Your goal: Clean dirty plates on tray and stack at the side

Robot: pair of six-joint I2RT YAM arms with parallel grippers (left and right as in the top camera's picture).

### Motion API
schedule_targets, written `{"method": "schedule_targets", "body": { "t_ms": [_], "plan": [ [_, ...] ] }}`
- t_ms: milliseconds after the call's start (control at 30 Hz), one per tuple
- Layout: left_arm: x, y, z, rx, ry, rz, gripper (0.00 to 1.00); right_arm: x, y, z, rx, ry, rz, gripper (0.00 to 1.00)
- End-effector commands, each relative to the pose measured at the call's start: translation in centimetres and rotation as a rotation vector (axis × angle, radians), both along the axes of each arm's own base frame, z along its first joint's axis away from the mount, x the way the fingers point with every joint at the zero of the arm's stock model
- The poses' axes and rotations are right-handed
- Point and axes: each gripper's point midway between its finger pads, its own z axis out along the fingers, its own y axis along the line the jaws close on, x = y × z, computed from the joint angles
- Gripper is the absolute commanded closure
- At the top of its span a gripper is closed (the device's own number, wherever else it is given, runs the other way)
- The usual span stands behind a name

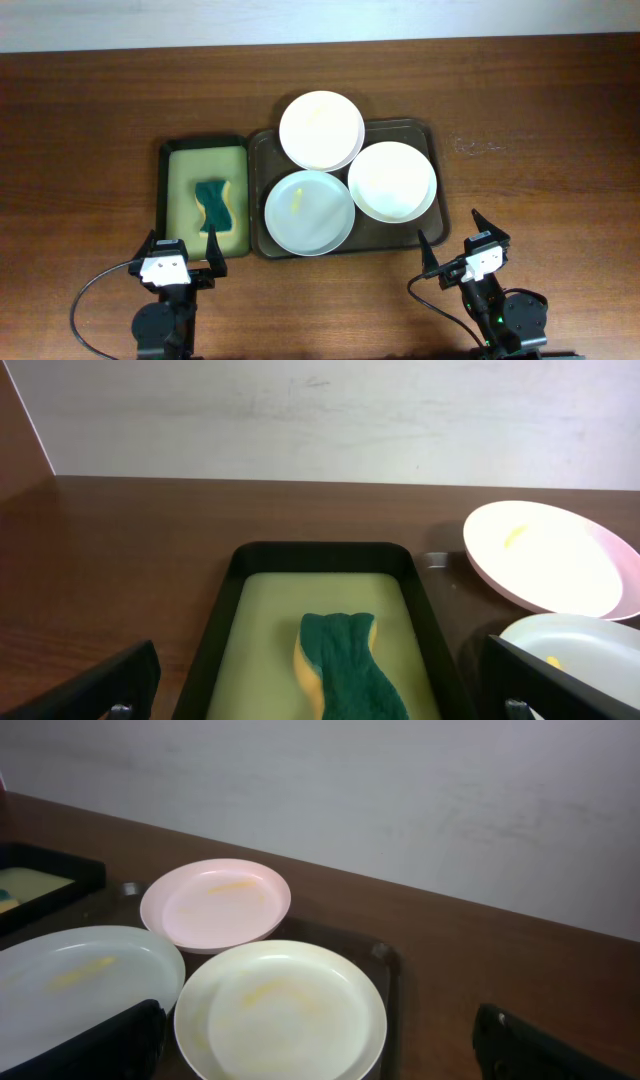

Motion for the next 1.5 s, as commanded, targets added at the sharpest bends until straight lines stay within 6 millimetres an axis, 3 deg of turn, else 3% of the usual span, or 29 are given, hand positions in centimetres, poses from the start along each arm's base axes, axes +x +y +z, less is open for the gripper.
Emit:
{"method": "schedule_targets", "body": {
  "t_ms": [0,1267,1333,1400,1467],
  "plan": [
    [0.0,-0.3,-0.3,0.013,0.01,-0.02,0.0,0.0,-0.2,-0.3,0.009,0.011,-0.01,0.02],
    [0.0,-0.3,-0.3,0.013,0.01,-0.02,0.01,0.0,-0.2,-0.3,0.009,0.011,-0.01,0.02],
    [0.0,-0.3,-0.3,0.013,0.01,-0.021,0.01,0.1,-0.3,0.8,-0.019,-0.045,-0.017,0.02],
    [0.0,-0.3,-0.3,0.013,0.01,-0.021,0.01,-0.2,0.6,0.6,-0.017,-0.038,0.038,0.02],
    [0.1,-1.1,0.2,0.008,-0.012,-0.066,0.01,-1.2,2.9,0.5,0.002,-0.029,0.186,0.02]
  ]
}}
